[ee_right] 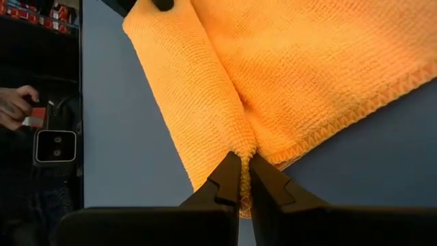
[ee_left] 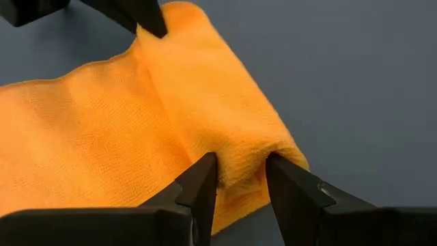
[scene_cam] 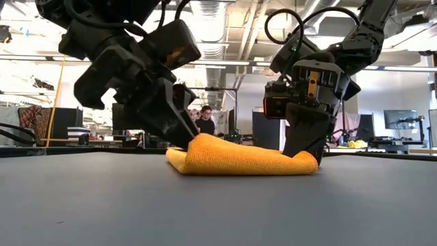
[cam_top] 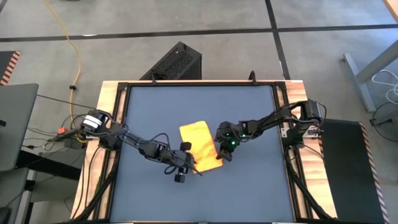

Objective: Roll towel
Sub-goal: Roll the yellow microfiber towel

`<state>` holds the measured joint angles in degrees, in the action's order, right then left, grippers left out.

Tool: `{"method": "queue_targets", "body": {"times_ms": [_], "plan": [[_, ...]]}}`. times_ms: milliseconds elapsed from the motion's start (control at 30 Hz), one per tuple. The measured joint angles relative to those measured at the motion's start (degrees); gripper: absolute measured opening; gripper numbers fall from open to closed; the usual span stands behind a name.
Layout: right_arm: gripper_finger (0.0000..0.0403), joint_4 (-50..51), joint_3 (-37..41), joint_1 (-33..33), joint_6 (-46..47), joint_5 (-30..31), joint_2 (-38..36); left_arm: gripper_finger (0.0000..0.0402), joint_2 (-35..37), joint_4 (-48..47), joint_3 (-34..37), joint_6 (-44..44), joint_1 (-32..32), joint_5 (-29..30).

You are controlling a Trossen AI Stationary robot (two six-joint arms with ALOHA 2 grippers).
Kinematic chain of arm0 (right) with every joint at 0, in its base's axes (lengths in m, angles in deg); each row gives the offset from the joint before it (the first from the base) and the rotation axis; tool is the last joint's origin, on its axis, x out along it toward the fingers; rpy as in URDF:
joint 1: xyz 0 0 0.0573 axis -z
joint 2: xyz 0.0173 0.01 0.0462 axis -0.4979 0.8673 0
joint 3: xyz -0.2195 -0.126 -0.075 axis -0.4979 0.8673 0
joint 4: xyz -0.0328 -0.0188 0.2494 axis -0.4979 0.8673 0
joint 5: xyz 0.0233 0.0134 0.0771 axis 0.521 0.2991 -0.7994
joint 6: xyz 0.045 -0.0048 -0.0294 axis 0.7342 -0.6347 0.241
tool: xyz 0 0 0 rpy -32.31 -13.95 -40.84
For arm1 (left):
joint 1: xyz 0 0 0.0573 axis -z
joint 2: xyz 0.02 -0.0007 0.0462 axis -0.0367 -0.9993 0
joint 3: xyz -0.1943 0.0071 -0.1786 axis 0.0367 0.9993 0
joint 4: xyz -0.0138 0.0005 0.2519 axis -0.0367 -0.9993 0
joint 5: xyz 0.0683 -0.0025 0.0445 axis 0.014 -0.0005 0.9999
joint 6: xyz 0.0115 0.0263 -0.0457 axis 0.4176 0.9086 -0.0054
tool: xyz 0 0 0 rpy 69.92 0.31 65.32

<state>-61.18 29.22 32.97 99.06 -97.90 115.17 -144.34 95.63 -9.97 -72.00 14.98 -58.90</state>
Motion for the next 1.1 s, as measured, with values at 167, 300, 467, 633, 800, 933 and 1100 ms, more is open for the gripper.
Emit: {"method": "queue_targets", "body": {"times_ms": [167, 300, 467, 633, 800, 933, 1100], "plan": [[0.0046, -0.7, 0.0, 0.0, 0.4, 0.2, 0.0, 0.0112, -0.3, -0.4, 0.0, -2.8, -0.5, -0.6], [0.0059, -0.6, 0.0, -0.1, 0.8, 0.2, 0.0, 0.0069, -0.6, -0.5, 0.0, -5.4, -1.0, -0.3], [0.0071, -0.8, 0.0, 0.3, -0.3, 0.2, 0.0, 0.0007, -0.6, 0.2, 0.0, -7.2, -1.0, -0.4], [0.0074, -0.9, 0.0, 1.3, -1.0, -0.2, -0.5, 0.0001, -0.5, 0.7, 0.0, -9.7, -0.9, -0.9], [0.0074, -0.4, 0.0, 2.7, -2.4, -1.0, -3.6, 0.0000, -0.5, 0.7, 0.0, -10.7, -0.1, -1.2], [0.0074, 2.7, 0.0, 4.2, -2.7, -3.9, -6.2, 0.0000, -0.5, 0.3, 0.0, -11.6, 0.4, -1.2], [0.0074, 10.7, 0.0, 5.0, -6.4, -5.3, -7.7, 0.0000, -0.5, -1.0, 0.0, -12.8, 0.9, -1.7]]}}
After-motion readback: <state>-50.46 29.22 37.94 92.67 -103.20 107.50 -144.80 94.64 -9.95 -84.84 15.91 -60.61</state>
